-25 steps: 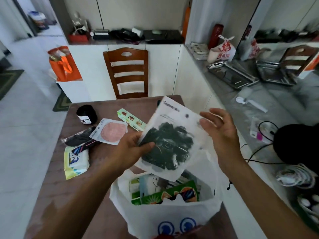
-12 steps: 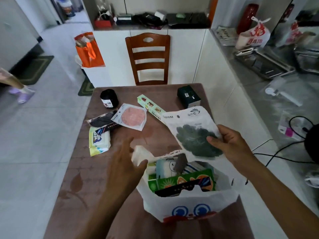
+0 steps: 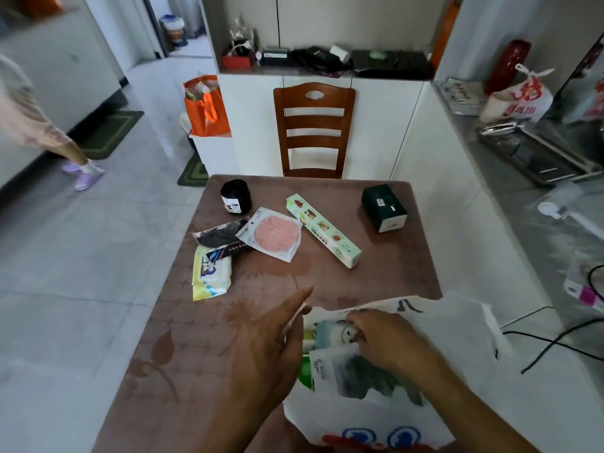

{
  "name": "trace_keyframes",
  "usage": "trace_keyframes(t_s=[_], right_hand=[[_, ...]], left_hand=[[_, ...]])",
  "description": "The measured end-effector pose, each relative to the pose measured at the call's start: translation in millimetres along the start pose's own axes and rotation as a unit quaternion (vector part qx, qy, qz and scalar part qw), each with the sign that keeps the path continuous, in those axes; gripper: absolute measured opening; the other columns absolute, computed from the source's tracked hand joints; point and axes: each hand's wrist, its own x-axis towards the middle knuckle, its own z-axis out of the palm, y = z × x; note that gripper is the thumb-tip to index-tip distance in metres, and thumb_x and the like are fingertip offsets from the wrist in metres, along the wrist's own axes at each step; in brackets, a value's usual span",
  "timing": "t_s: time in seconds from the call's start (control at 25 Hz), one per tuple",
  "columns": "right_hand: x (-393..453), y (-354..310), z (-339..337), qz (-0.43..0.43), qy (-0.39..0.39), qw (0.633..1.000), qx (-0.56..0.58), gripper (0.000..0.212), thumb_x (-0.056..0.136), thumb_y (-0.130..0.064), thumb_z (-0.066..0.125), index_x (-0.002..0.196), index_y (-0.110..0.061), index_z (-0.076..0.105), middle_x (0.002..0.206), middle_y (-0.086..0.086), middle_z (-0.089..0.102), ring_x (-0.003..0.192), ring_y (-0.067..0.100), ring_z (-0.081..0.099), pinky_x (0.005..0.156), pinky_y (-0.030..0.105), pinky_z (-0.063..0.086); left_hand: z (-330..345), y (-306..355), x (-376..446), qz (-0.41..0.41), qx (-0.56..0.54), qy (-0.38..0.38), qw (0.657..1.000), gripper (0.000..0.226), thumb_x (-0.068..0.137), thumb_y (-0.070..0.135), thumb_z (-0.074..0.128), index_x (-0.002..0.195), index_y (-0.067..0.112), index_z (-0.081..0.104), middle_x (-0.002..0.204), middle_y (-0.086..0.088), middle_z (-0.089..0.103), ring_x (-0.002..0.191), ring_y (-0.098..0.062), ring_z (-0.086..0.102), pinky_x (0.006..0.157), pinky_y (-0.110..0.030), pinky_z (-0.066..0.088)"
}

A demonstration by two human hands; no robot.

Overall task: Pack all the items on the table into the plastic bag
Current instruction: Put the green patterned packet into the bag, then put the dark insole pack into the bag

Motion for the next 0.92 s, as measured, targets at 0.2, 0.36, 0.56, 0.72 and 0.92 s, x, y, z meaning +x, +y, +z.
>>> trace_keyframes(t_s=[0.2, 0.36, 0.56, 0.72, 0.92], right_hand=[[-3, -22, -47, -0.088, 0.114, 0.976, 0.164, 0.010, 0.095, -0.022, 0.057, 0.098, -0.029, 0.065, 0.101, -0.007, 0.070, 0.089, 0.008, 0.064, 0.084, 0.031, 0.057], [16, -61, -61, -0.160, 0.113, 0.959, 0.203, 0.014, 0.093, -0.018, 0.057, 0.098, -0.029, 0.063, 0.091, -0.019, 0.061, 0.087, 0.003, 0.060, 0.072, 0.021, 0.051], [63, -109, -53, -0.227, 0.055, 0.960, 0.153, 0.026, 0.088, -0.023, 0.055, 0.113, -0.032, 0.059, 0.116, -0.016, 0.060, 0.103, 0.005, 0.055, 0.077, 0.019, 0.041], [106, -119, -46, -0.213, -0.008, 0.970, 0.115, 0.032, 0.088, -0.025, 0.056, 0.120, -0.029, 0.055, 0.127, -0.014, 0.056, 0.103, 0.004, 0.052, 0.079, 0.020, 0.038], [164, -122, -35, -0.170, -0.045, 0.979, 0.098, 0.044, 0.086, -0.024, 0.053, 0.129, -0.030, 0.050, 0.136, -0.012, 0.051, 0.119, 0.010, 0.051, 0.094, 0.028, 0.044]], left_hand=[[-7, -33, 21, -0.110, -0.142, 0.029, 0.983, 0.034, 0.095, 0.046, 0.049, 0.123, 0.029, 0.058, 0.079, 0.002, 0.070, 0.062, -0.008, 0.064, 0.051, -0.018, 0.049], [5, -114, 43, -0.262, -0.054, 0.066, 0.961, 0.026, 0.093, 0.025, 0.059, 0.117, 0.015, 0.061, 0.085, -0.002, 0.067, 0.073, -0.020, 0.069, 0.057, -0.030, 0.056], [10, -205, 65, -0.303, 0.119, -0.006, 0.945, 0.036, 0.084, 0.018, 0.062, 0.121, 0.014, 0.060, 0.112, -0.010, 0.069, 0.095, -0.027, 0.065, 0.081, -0.032, 0.051], [13, -241, 114, -0.219, 0.290, -0.079, 0.928, 0.047, 0.084, 0.022, 0.059, 0.130, 0.016, 0.053, 0.132, -0.009, 0.058, 0.121, -0.031, 0.051, 0.098, -0.043, 0.045], [40, -275, 193, -0.118, 0.437, -0.198, 0.869, 0.036, 0.086, 0.030, 0.053, 0.121, 0.027, 0.064, 0.160, -0.011, 0.017, 0.147, -0.034, 0.009, 0.115, -0.052, 0.014]])
